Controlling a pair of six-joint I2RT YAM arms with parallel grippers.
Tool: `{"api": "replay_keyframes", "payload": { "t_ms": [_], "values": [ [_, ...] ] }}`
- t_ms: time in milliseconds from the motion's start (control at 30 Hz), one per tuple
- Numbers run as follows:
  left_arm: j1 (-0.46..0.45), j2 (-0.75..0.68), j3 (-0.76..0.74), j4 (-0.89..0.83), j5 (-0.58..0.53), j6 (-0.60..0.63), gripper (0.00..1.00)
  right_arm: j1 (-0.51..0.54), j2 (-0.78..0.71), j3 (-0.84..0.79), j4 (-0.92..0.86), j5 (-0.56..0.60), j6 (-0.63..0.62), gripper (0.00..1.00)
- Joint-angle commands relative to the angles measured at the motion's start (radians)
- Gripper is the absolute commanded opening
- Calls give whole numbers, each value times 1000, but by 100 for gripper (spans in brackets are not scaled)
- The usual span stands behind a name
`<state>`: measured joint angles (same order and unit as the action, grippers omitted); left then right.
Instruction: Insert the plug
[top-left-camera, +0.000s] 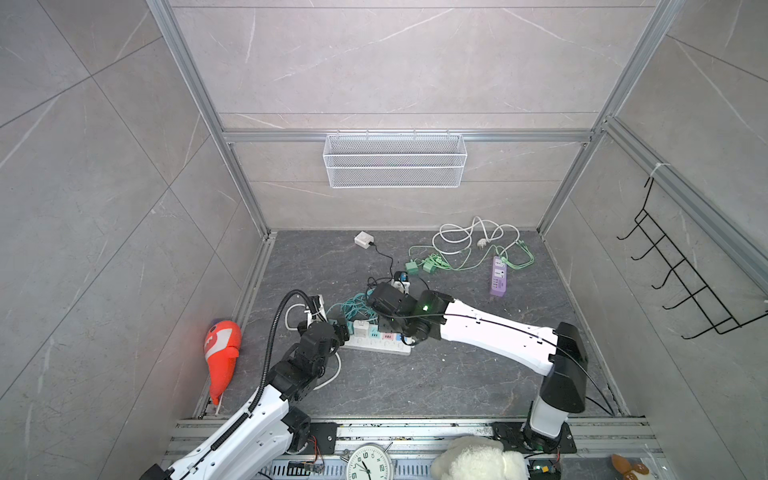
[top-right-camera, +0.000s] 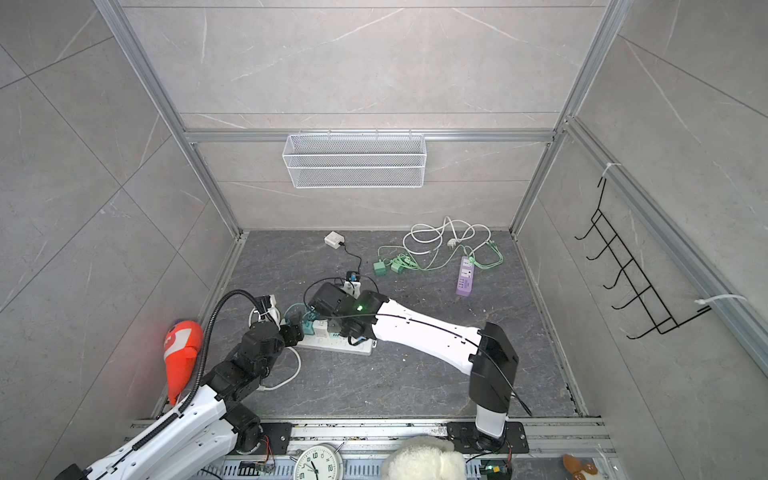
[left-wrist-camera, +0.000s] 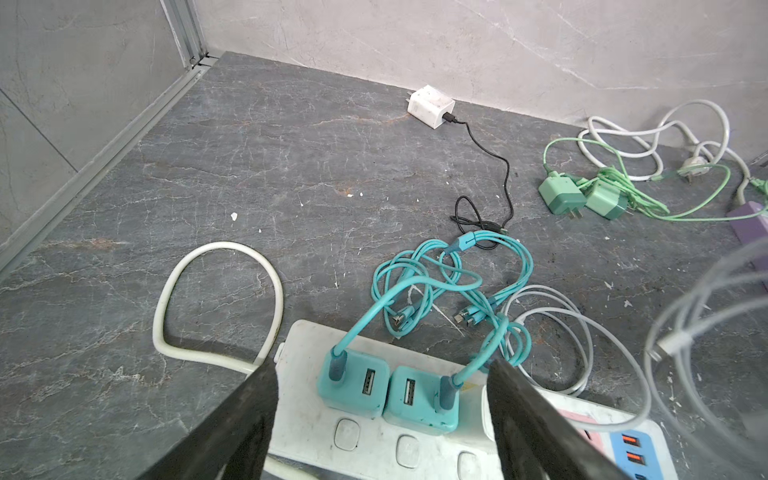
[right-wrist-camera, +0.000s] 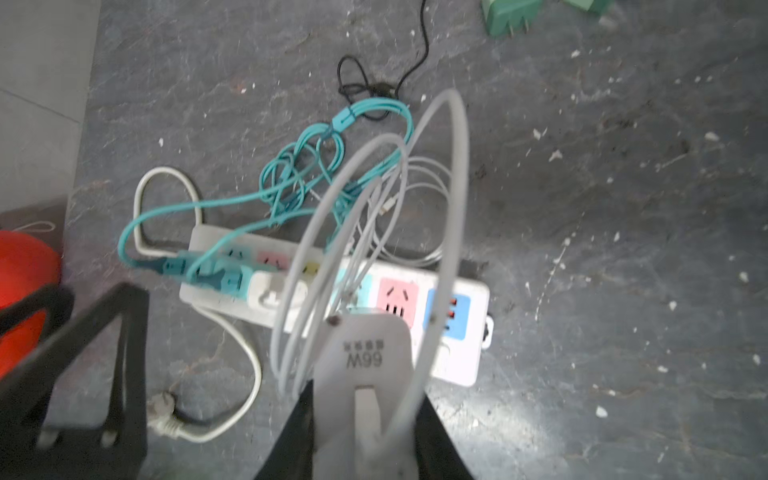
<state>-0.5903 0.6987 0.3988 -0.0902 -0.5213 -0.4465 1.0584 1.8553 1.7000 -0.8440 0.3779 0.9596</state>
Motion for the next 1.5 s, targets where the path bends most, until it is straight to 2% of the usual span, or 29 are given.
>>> {"api": "replay_keyframes", "payload": {
  "t_ms": [0, 233, 667, 1033, 1267, 1467],
  "values": [
    [4, -16, 5, -9, -4, -9, 81, -47, 124, 99, -100, 75, -63, 11],
    [3, -29, 4, -13, -2, -1, 81, -92, 262, 212, -126, 88, -83, 10],
    [4, -17, -4, 10, 18, -7, 81, -96, 240, 47, 13, -20, -79, 9],
    [3, -8, -7, 13, 24, -15, 81, -47, 248, 39, 46, -67, -44, 8],
    [4, -26, -20, 12, 38, -31, 80, -32, 212, 50, -14, 23, 28, 3],
    [3, -28, 10, -41, 29, -78, 80, -5, 192, 25, -26, 59, 131, 6]
  ]
}}
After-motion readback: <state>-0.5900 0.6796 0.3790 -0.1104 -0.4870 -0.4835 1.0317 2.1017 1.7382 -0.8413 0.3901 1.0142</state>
